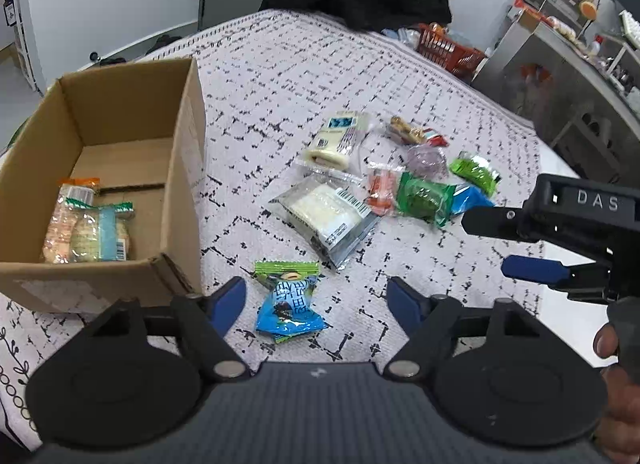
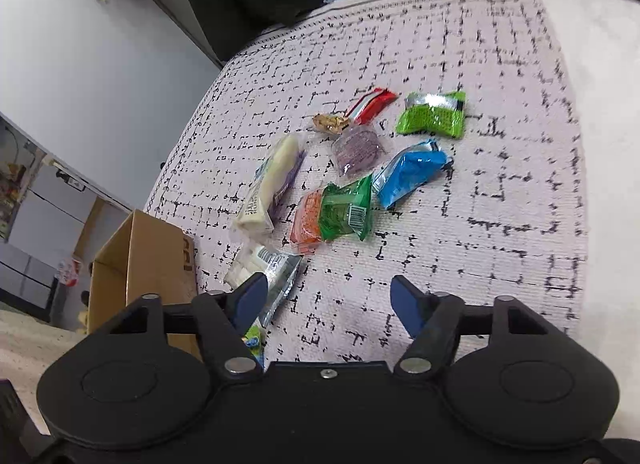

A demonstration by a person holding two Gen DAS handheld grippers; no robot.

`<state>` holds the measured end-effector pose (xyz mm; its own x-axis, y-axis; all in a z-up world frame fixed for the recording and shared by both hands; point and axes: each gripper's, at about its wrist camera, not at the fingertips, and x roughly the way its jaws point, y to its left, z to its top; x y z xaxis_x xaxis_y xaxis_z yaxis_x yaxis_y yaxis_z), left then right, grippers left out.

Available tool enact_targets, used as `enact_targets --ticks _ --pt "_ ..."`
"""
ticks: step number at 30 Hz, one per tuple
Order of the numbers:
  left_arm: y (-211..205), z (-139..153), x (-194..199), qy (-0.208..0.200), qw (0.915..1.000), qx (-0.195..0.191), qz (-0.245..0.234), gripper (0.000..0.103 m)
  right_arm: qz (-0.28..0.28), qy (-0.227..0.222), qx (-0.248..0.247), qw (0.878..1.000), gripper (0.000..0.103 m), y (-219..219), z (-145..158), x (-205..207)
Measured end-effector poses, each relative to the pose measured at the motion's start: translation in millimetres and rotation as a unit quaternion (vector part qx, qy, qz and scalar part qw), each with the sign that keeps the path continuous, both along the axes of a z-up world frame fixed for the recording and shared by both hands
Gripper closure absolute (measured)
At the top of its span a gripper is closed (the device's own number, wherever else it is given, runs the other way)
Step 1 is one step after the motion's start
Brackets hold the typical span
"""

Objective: Organize snacks
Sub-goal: 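Move both tools back toward the remaining snacks, then grasp the blue candy with left tool while right tool grasps green packet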

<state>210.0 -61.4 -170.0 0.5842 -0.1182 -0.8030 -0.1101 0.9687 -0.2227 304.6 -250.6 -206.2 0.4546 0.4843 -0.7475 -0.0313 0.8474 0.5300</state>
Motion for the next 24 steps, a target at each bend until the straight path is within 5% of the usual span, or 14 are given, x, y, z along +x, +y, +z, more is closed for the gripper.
enact_targets --ticks 19,23,24 --pt "-13 -44 35 0.071 0.9959 0.044 0.035 0.037 0.001 0.028 0.054 0.998 0.04 -1 -52 52" --pt "-12 -49 39 0.077 0.9951 0.042 0.047 0.047 0.005 0.02 0.062 0.998 0.04 -1 -57 58" --pt "-11 -49 40 0.076 0.9951 0.037 0.051 0.057 0.005 0.018 0.064 0.998 0.04 -2 -58 59"
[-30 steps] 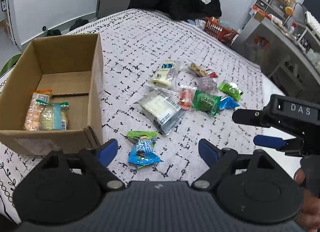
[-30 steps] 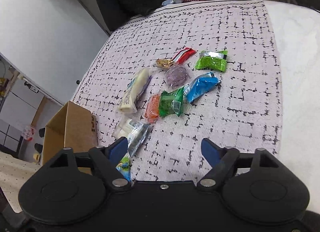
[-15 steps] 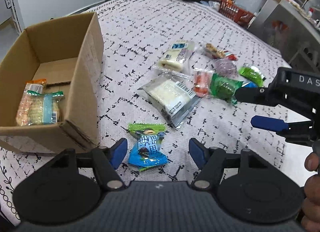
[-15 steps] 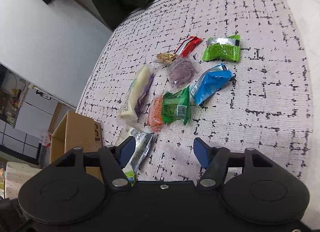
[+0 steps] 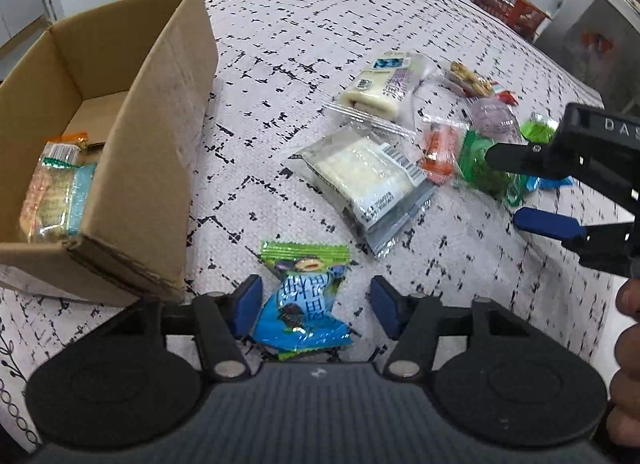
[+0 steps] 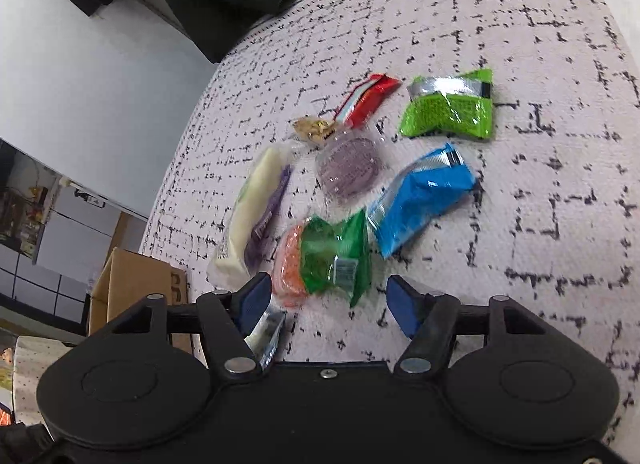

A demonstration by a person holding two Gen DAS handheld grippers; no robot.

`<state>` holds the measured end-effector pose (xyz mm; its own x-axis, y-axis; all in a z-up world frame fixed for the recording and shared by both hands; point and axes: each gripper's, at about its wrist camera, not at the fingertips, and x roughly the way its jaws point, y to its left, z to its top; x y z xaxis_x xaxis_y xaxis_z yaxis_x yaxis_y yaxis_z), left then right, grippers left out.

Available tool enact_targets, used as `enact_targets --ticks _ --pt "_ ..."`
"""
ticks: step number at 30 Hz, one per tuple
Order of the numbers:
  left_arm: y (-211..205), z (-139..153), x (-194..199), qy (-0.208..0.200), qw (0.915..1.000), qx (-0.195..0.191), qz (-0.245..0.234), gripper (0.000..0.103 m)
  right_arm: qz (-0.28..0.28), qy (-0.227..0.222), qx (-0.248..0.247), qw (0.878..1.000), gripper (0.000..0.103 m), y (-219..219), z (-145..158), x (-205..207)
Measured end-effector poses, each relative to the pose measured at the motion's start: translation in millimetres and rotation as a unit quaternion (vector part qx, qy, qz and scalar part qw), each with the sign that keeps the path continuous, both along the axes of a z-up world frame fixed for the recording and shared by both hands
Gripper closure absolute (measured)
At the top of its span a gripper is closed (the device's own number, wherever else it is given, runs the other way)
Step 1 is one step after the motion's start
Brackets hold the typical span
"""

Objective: Organize snacks
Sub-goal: 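Grasp the blue candy with left tool while right tool grasps green packet, then carry the blue candy and green packet with both tools over the box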

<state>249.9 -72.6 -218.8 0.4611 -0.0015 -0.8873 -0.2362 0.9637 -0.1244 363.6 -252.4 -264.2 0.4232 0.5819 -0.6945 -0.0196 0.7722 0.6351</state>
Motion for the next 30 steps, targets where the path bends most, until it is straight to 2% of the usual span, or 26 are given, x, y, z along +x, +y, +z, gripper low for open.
enact_targets --ticks 2,3,11,13,16,26,30 --pt "3 2 2 -0.006 0.9998 -0.018 0.009 0.073 0.0 -0.004 0.005 1.0 0.04 0 -2 2" --pt "5 3 3 -0.007 0.9994 -0.031 0.017 0.075 0.0 -0.006 0.006 1.0 0.041 0 -3 4" --pt "5 13 7 -0.031 0.9982 -0.033 0.039 0.075 -0.005 -0.012 0.015 1.0 0.053 -3 -10 11" --pt "6 16 6 -0.037 0.998 -0.027 0.043 0.075 -0.007 -0.012 0.01 1.0 0.064 -3 -12 12" --pt "6 23 4 -0.053 0.9974 -0.026 0.042 0.075 -0.008 -0.014 0.005 1.0 0.07 -3 -12 12" --pt "10 41 -5 -0.078 0.9956 -0.037 0.036 0.075 -0.034 -0.007 0.045 0.998 0.075 -17 0 -3" --pt "13 50 -12 -0.093 0.9943 -0.042 0.032 0.075 -0.034 -0.025 0.044 0.998 0.077 -15 16 -13"
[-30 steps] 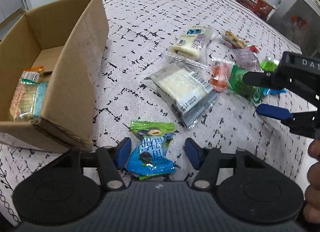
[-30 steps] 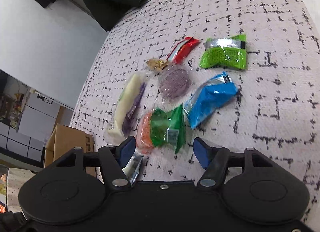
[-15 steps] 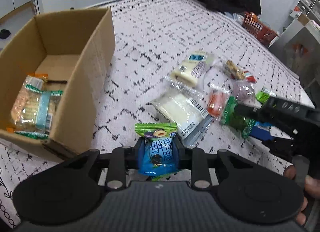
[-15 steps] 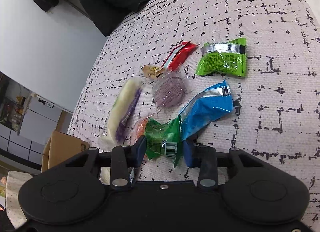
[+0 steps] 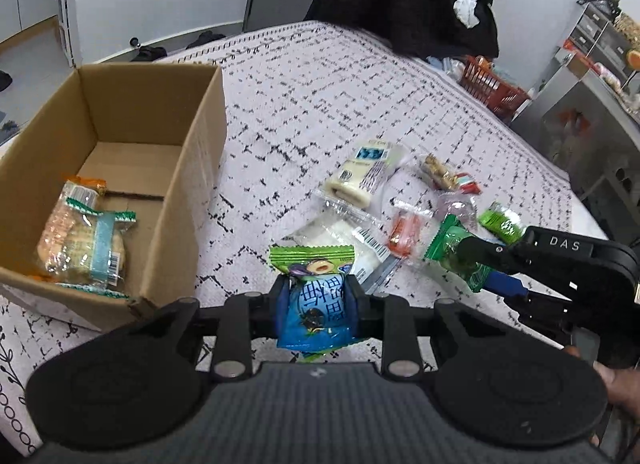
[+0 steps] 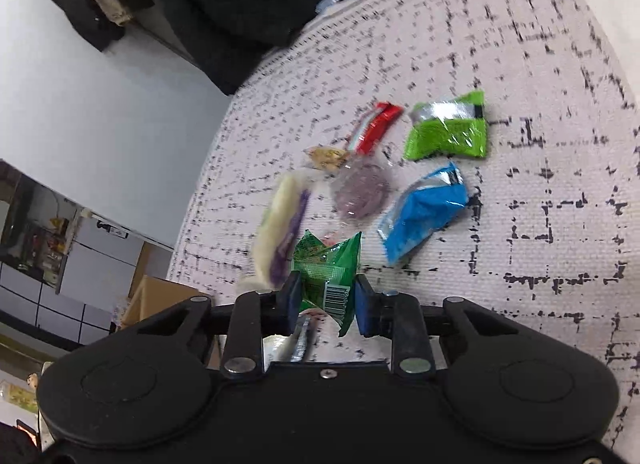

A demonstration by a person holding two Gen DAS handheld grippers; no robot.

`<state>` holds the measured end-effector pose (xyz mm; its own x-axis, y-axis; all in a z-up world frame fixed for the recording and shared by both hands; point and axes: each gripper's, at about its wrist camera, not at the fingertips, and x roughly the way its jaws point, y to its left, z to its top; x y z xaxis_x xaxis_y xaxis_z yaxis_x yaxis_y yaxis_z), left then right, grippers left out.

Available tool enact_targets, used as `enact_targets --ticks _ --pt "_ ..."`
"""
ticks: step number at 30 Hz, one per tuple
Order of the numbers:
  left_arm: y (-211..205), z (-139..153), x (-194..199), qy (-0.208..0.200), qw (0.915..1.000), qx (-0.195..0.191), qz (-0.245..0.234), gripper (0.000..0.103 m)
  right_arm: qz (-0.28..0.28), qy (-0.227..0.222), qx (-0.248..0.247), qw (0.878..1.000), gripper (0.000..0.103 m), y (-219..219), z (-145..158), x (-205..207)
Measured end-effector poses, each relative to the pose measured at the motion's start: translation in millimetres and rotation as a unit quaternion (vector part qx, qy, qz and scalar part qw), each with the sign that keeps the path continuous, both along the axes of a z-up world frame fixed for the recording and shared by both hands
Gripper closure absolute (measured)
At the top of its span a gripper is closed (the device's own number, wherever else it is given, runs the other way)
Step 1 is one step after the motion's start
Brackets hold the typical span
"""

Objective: Organize snacks
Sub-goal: 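Carry the blue candy and green packet with both tools over the box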

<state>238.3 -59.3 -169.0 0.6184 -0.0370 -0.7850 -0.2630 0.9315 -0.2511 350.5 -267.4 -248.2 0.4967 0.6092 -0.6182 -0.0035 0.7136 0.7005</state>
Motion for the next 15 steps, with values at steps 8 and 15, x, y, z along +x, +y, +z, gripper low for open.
enact_targets --ticks 8,15 --pt "12 21 -13 -0.03 0.9994 -0.016 -0.004 0.075 0.008 -0.04 -0.034 0.999 0.08 9 39 -22" --pt "29 35 -23 -0.049 0.9985 -0.026 0.008 0.075 0.015 -0.056 -0.047 0.997 0.083 23 64 -37"
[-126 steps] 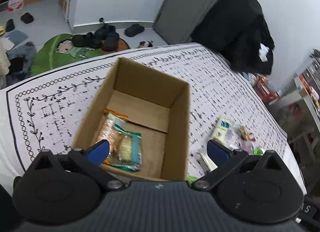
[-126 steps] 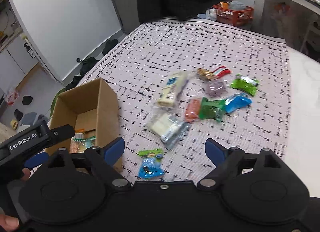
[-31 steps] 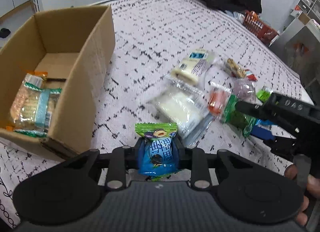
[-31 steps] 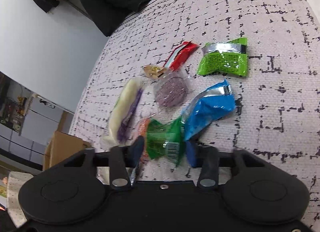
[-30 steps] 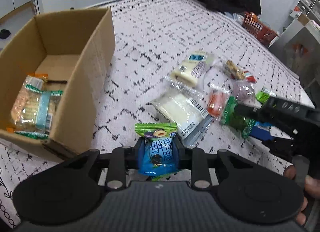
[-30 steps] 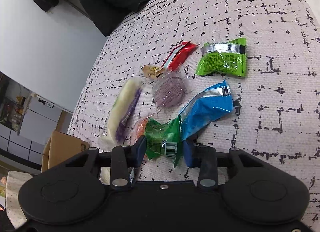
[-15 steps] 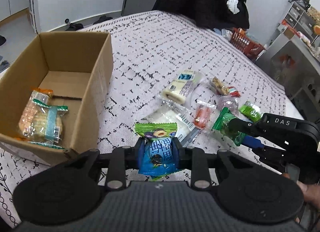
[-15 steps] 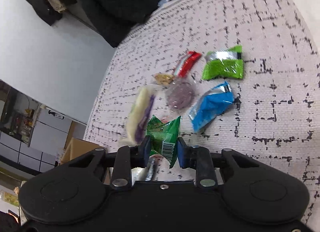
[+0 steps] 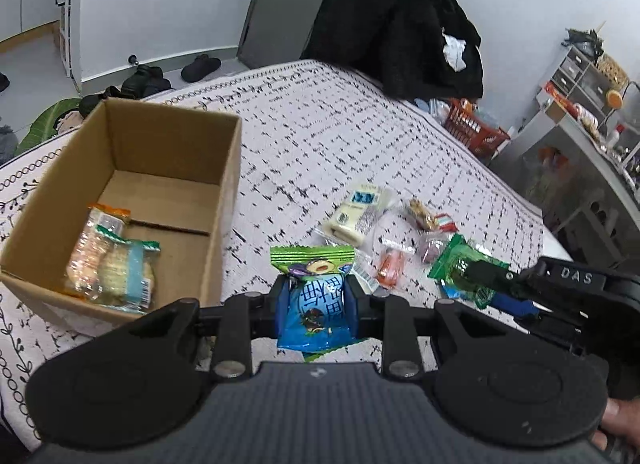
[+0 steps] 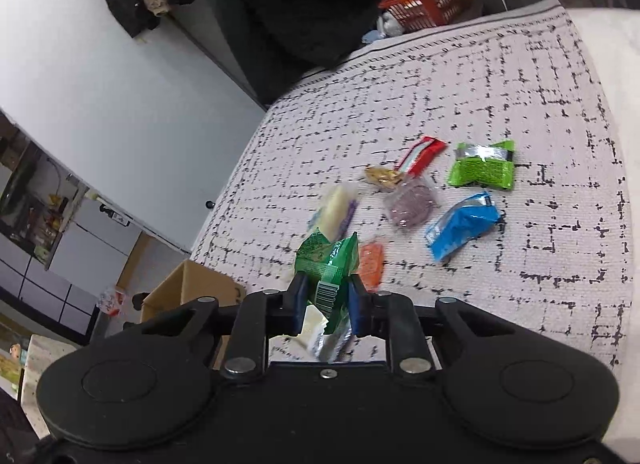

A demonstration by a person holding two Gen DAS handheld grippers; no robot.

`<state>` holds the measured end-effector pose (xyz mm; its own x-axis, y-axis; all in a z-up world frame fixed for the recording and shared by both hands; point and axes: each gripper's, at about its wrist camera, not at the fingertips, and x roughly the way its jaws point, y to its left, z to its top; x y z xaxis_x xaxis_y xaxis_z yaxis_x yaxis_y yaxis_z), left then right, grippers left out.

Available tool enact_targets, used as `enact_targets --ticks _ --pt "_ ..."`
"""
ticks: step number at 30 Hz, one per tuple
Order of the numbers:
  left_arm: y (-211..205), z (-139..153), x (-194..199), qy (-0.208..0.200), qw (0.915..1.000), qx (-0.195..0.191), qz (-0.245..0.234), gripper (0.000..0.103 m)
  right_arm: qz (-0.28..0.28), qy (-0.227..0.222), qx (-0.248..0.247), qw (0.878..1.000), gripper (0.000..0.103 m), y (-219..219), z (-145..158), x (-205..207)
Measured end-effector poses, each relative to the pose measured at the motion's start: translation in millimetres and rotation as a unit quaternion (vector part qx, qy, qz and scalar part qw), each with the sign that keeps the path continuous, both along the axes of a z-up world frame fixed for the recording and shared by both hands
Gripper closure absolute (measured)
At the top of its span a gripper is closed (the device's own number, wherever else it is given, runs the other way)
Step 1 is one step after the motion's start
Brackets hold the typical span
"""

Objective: Organize snacks
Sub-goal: 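Carry the blue candy and green packet with both tools over the box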

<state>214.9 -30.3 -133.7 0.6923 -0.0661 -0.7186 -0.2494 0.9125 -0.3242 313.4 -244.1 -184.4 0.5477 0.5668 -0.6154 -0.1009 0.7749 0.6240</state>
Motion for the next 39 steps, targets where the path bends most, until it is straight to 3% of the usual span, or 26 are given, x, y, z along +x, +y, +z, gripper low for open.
enact_targets --ticks 19,39 --pt "45 22 -20 -0.018 0.9985 -0.047 0.023 0.075 0.023 -0.033 -0.027 0.999 0.084 55 42 -26" --pt "95 12 -23 0.004 0.9943 -0.067 0.083 0.075 0.068 -0.046 -0.039 0.996 0.084 135 58 -36"
